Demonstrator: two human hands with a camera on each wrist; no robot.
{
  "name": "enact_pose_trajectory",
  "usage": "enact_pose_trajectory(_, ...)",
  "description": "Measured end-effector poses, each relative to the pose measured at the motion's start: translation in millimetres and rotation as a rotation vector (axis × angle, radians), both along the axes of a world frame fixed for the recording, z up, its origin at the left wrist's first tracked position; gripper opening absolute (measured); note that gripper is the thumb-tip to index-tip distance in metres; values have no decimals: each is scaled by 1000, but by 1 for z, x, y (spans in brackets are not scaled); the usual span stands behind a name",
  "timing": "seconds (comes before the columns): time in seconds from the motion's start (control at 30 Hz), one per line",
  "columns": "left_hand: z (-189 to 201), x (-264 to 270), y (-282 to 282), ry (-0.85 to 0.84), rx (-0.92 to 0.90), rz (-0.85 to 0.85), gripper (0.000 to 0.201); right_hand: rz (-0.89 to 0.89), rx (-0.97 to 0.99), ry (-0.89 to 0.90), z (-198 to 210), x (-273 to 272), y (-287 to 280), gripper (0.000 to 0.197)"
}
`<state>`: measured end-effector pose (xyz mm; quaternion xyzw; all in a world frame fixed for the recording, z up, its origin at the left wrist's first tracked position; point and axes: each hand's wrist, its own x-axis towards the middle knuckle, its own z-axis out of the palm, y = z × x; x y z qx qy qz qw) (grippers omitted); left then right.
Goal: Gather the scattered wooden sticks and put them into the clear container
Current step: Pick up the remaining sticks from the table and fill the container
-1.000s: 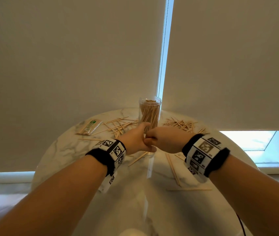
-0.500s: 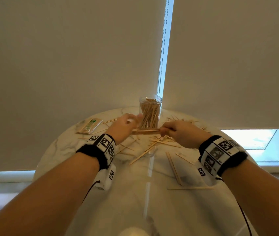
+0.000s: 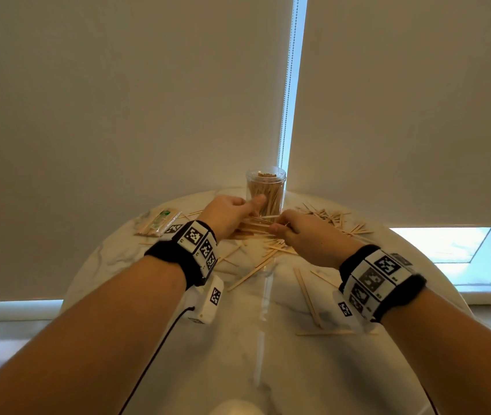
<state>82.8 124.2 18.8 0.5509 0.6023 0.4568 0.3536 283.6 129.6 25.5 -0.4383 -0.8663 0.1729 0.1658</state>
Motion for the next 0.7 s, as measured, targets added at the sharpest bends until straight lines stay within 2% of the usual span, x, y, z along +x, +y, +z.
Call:
enact_pose_trajectory(0.1, -7, 1, -4, 0, -67, -63, 32, -53, 52, 46, -1, -2, 2, 43)
enact_pose_trajectory(0.17, -9, 0, -5, 4, -62, -58, 29, -29, 88, 13, -2, -3, 4, 63)
enact_pose_trajectory(0.2, -10, -1, -5, 4, -48, -65, 30, -2, 91, -39, -2, -4, 4, 66)
enact_pose_trajectory(0.33, -9, -2, -5, 60, -18, -105, 36, 88, 177, -272, -5, -6, 5, 41)
enact_pose_trajectory(0.4, -10, -2, -5, 54, -20, -97, 32, 82, 265, -339, -7, -9, 5, 42)
enact_pose_trajectory(0.57, -12, 0, -5, -184, -137, 62, 37, -22, 510, -408, -10, -13, 3, 41)
enact_pose_trajectory(0.7, -3, 5, -7, -338, -300, 91, 44, -102, 518, -360, -14, -15, 4, 37)
